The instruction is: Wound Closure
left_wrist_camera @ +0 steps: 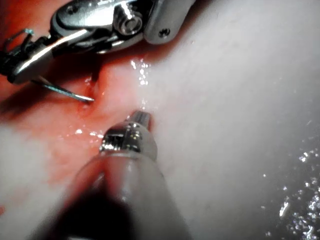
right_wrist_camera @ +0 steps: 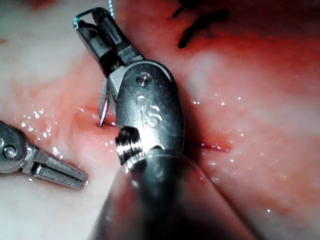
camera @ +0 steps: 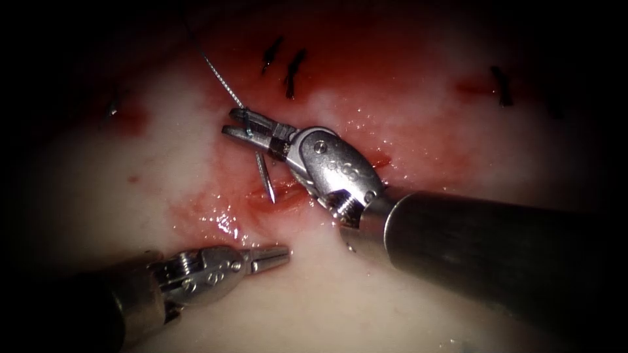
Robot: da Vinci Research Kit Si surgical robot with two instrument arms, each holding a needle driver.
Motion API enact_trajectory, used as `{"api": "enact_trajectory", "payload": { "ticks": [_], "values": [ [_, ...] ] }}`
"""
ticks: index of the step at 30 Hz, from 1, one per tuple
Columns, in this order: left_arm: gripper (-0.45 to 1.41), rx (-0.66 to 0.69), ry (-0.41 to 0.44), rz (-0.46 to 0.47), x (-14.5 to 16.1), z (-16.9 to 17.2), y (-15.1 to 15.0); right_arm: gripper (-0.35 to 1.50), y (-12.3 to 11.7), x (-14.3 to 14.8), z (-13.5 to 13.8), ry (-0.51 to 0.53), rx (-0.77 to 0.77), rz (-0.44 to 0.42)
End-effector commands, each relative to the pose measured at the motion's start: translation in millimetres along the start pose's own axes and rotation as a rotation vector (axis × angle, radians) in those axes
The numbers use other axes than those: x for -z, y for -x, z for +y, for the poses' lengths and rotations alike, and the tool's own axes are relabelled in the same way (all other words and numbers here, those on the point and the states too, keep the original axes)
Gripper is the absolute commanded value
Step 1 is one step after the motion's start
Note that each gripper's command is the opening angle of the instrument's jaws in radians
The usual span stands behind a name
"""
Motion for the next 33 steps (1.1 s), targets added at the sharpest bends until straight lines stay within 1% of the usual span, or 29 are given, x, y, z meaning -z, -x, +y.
{"api": "enact_trajectory", "payload": {
  "ticks": [1,8,9,11,12,20,23,28,33],
  "values": [
    [0.06,-0.002,-0.001,-0.001,-0.8,0.0,0.1,-0.35,0.5,-0.9,-0.2,-0.009,-0.044,-0.021],
    [0.04,0.005,-0.003,-0.003,-0.4,-0.3,0.7,-0.35,0.6,-0.9,-0.1,-0.047,-0.200,-0.116],
    [0.04,0.003,-0.004,-0.004,-0.2,-0.4,0.9,-0.35,0.9,-0.9,-0.1,-0.056,-0.236,-0.139],
    [0.04,0.008,-0.005,-0.005,-0.1,-0.5,1.1,-0.35,1.1,-0.9,-0.2,-0.063,-0.272,-0.156],
    [0.04,0.012,-0.006,-0.006,0.0,-0.6,1.2,-0.35,1.4,-0.8,-0.3,-0.074,-0.308,-0.183],
    [0.04,0.009,-0.007,-0.008,0.3,-0.9,1.6,-0.35,2.0,-0.6,-0.7,-0.113,-0.470,-0.232],
    [0.04,0.009,-0.007,-0.007,0.3,-0.9,1.6,-0.35,2.2,-0.5,-1.1,-0.115,-0.524,-0.262],
    [0.04,0.008,-0.006,-0.007,0.4,-0.9,1.7,-0.35,2.4,-0.2,-1.9,-0.131,-0.610,-0.298],
    [0.04,0.012,-0.004,-0.006,0.6,-0.9,1.9,-0.35,2.6,-0.1,-2.9,-0.139,-0.680,-0.356]
  ]
}}
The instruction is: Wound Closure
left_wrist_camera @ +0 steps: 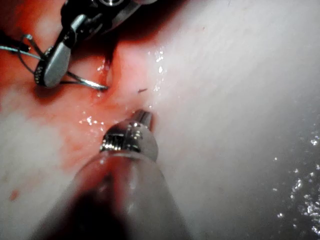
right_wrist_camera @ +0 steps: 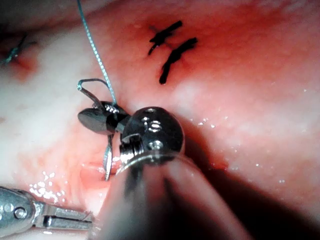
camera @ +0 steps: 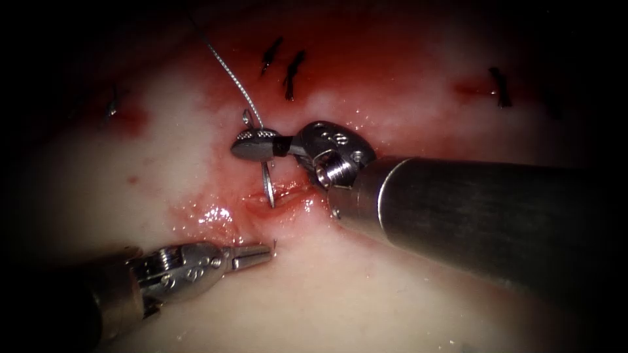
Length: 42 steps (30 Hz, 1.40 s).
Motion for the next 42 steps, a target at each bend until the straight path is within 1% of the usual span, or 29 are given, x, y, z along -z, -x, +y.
{"api": "enact_trajectory", "payload": {
  "ticks": [1,4,10,15,27,29,30,31,33,34,36,37,40,42],
  "values": [
    [0.04,0.000,0.003,0.001,-0.9,0.1,0.1,-0.35,0.7,-1.0,0.1,-0.002,-0.034,-0.018],
    [0.04,0.005,0.000,-0.001,-0.7,0.0,0.2,-0.35,1.9,-0.7,0.2,0.002,-0.064,-0.048],
    [0.04,0.006,-0.004,-0.005,-0.3,-0.3,0.3,-0.35,3.9,0.5,0.3,0.010,-0.088,-0.055],
    [0.04,0.007,-0.005,-0.003,-0.2,-0.3,0.2,-0.35,5.5,0.5,-0.3,-0.003,-0.106,-0.068],
    [0.04,0.012,-0.007,0.006,0.4,-0.3,-0.1,-0.35,8.1,0.8,-1.3,-0.017,-0.142,-0.092],
    [0.04,0.013,-0.006,0.006,0.5,-0.3,-0.1,-0.35,8.2,0.9,-1.5,-0.008,-0.143,-0.084],
    [0.04,0.014,-0.006,0.006,0.5,-0.3,-0.2,-0.35,8.0,1.1,-1.6,0.011,-0.146,-0.067],
    [0.04,0.014,-0.006,0.005,0.6,-0.2,-0.2,-0.35,7.7,1.2,-1.6,0.036,-0.151,-0.048],
    [0.04,0.016,-0.008,0.007,0.6,-0.1,-0.3,-0.35,6.6,1.5,-1.6,0.046,-0.124,-0.002],
    [0.04,0.017,-0.009,0.009,0.7,-0.1,-0.4,-0.23,5.7,1.8,-1.4,0.027,-0.113,0.047],
    [0.06,0.014,-0.012,0.013,0.8,0.1,-0.5,0.27,4.3,2.3,-1.1,-0.002,-0.112,0.116],
    [0.07,-0.003,-0.015,0.010,0.8,0.3,-0.6,0.41,3.8,2.6,-0.9,-0.005,-0.111,0.132],
    [0.21,-0.059,0.010,0.036,0.9,0.8,-1.0,0.64,2.3,3.5,-0.3,0.013,-0.059,0.150],
    [0.31,-0.081,0.014,0.064,1.0,1.2,-1.2,0.86,1.5,4.1,0.0,0.018,-0.029,0.160]
  ]
}}
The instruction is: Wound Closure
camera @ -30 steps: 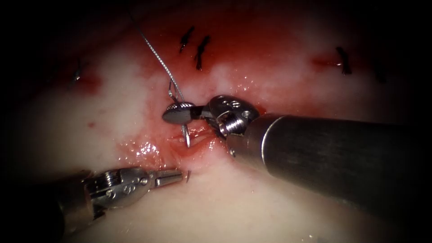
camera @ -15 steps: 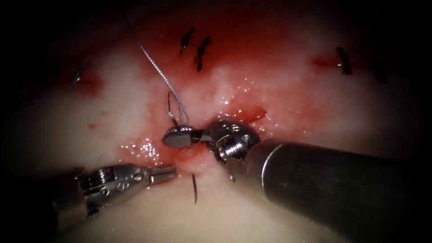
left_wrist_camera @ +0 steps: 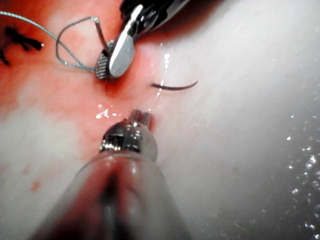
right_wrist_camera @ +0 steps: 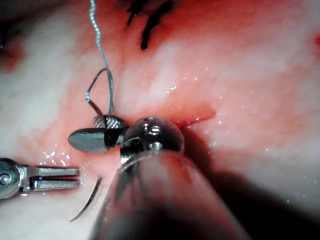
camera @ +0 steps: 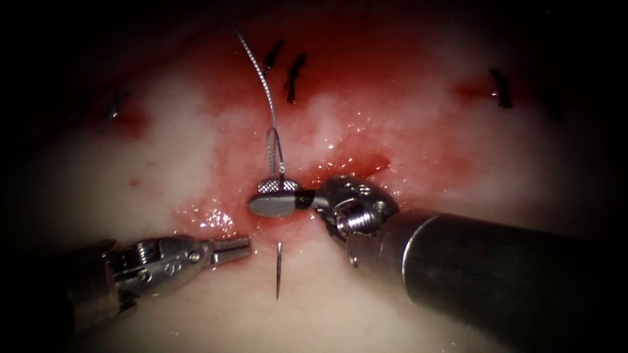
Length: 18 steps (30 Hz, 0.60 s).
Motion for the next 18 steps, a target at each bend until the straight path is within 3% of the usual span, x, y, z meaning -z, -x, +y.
{"api": "enact_trajectory", "payload": {
  "ticks": [1,6,11,18],
  "values": [
    [0.41,-0.012,-0.004,0.014,-0.8,0.2,0.0,0.93,-0.7,-0.1,0.9,-0.005,0.032,0.009],
    [0.63,-0.127,-0.073,0.102,-0.1,-0.6,-1.0,1.25,-4.2,3.5,1.9,0.037,0.160,0.048],
    [0.66,-0.208,-0.094,0.165,-0.1,-0.9,-1.9,1.38,-6.6,6.4,2.3,0.034,0.210,0.089],
    [0.61,-0.306,-0.109,0.247,-1.4,0.0,-4.2,1.31,-8.9,9.6,2.4,-0.007,0.223,0.129]
  ]
}}
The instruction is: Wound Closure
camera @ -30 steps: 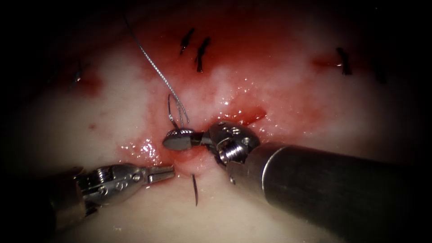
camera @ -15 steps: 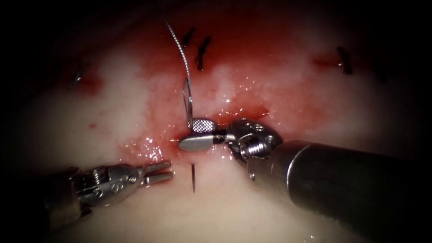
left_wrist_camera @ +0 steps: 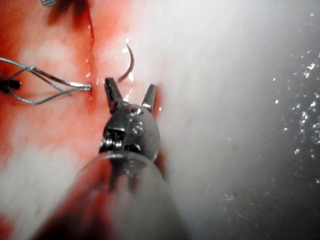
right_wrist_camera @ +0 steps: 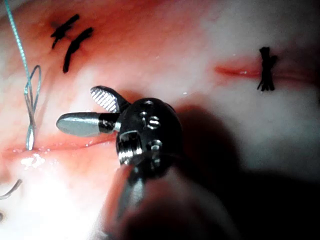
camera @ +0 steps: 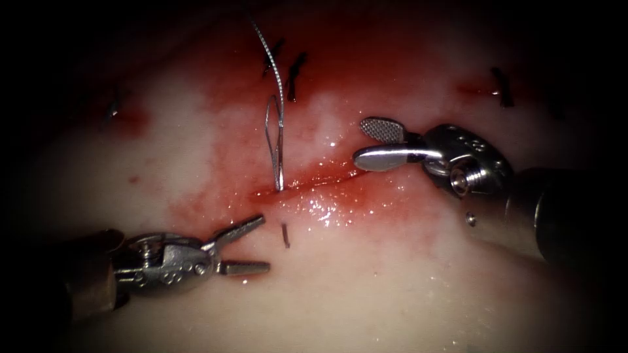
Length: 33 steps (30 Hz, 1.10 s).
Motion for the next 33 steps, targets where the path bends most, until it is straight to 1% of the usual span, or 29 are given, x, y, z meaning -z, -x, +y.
{"api": "enact_trajectory", "payload": {
  "ticks": [1,6,11,12,15,17,19,21,24,26,27,28,29,31,33],
  "values": [
    [0.61,-0.019,0.000,0.014,-1.3,0.4,-0.2,1.31,0.1,-0.2,0.5,0.000,0.001,0.000],
    [0.68,-0.029,-0.015,0.054,-2.8,0.1,-1.1,1.26,0.2,-0.2,0.6,0.001,0.002,0.001],
    [0.85,-0.030,-0.034,0.025,-3.3,-1.0,-0.6,1.23,0.9,-0.9,0.4,0.007,0.008,0.009],
    [0.85,-0.030,-0.044,0.014,-3.3,-1.2,-0.4,1.21,1.1,-1.0,0.4,0.011,0.009,0.011],
    [0.76,-0.039,-0.049,0.005,-3.2,-1.5,0.3,1.21,1.5,-1.3,0.2,0.014,0.013,0.008],
    [0.68,-0.033,-0.040,-0.001,-3.3,-1.4,0.9,1.20,1.7,-1.5,0.2,0.011,0.015,0.006],
    [0.44,-0.033,-0.021,-0.018,-3.5,-1.1,1.3,1.18,1.8,-1.6,0.1,0.010,0.017,0.000],
    [0.24,-0.040,0.032,-0.032,-3.7,-0.7,1.5,1.18,1.8,-1.6,0.1,0.012,0.018,-0.002],
    [0.14,-0.043,0.055,-0.021,-3.8,-0.6,1.6,1.18,1.8,-1.6,0.1,0.009,0.018,-0.004],
    [-0.03,-0.042,0.058,-0.018,-3.7,-0.9,1.7,1.15,1.9,-1.5,0.1,0.008,0.018,-0.004],
    [-0.15,-0.041,0.060,-0.016,-3.7,-1.2,1.7,1.15,1.9,-1.5,0.1,0.008,0.018,-0.004],
    [-0.36,-0.041,0.062,-0.013,-3.6,-1.5,1.8,1.13,1.9,-1.5,0.0,0.008,0.018,-0.004],
    [-0.45,-0.041,0.064,-0.011,-3.6,-1.7,1.9,1.13,1.9,-1.5,0.0,0.009,0.018,-0.004],
    [-0.45,-0.019,0.071,-0.006,-3.4,-1.9,2.2,1.08,2.0,-1.5,0.0,0.008,0.018,-0.004],
    [-0.45,0.050,0.077,-0.001,-3.3,-2.0,2.4,0.98,2.1,-1.4,-0.2,0.009,0.020,-0.016]
  ]
}}
